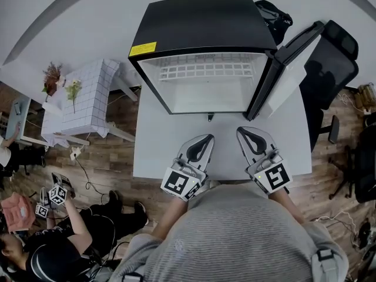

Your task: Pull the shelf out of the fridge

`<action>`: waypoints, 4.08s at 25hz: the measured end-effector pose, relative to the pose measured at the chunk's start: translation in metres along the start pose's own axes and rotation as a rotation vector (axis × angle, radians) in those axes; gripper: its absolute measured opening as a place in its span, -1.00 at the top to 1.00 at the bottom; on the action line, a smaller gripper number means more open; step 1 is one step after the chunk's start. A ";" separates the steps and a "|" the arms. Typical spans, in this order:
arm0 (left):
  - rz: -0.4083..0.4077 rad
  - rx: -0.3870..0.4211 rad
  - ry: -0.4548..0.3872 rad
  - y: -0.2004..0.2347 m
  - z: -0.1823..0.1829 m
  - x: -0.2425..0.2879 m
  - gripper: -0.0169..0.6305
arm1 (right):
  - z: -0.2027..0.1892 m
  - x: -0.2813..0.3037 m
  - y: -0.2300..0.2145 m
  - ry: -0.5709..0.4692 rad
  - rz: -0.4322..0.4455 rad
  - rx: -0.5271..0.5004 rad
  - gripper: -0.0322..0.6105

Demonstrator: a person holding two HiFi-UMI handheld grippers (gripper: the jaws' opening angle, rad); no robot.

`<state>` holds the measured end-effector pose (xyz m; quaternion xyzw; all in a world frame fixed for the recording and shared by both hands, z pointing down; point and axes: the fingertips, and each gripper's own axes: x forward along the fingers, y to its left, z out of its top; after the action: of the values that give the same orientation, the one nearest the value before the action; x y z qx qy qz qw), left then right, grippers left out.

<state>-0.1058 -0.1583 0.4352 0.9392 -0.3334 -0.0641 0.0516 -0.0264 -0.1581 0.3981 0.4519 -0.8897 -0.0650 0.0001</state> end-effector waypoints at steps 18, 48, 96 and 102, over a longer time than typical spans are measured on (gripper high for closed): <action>0.041 -0.892 -0.255 0.050 -0.002 0.050 0.89 | 0.010 0.014 -0.015 -0.041 0.045 0.023 0.86; 0.248 -1.236 -0.420 0.173 -0.028 0.134 0.29 | -0.005 0.033 -0.039 0.004 0.063 0.047 0.86; 0.382 -1.329 -0.512 0.244 -0.043 0.192 0.82 | -0.030 0.050 -0.070 0.054 0.065 0.000 0.86; 0.389 -1.344 -0.514 0.248 -0.045 0.194 0.83 | -0.027 0.055 -0.068 0.048 0.080 -0.003 0.86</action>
<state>-0.1035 -0.4700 0.4976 0.5847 -0.3842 -0.4614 0.5456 -0.0025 -0.2452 0.4133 0.4176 -0.9066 -0.0555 0.0248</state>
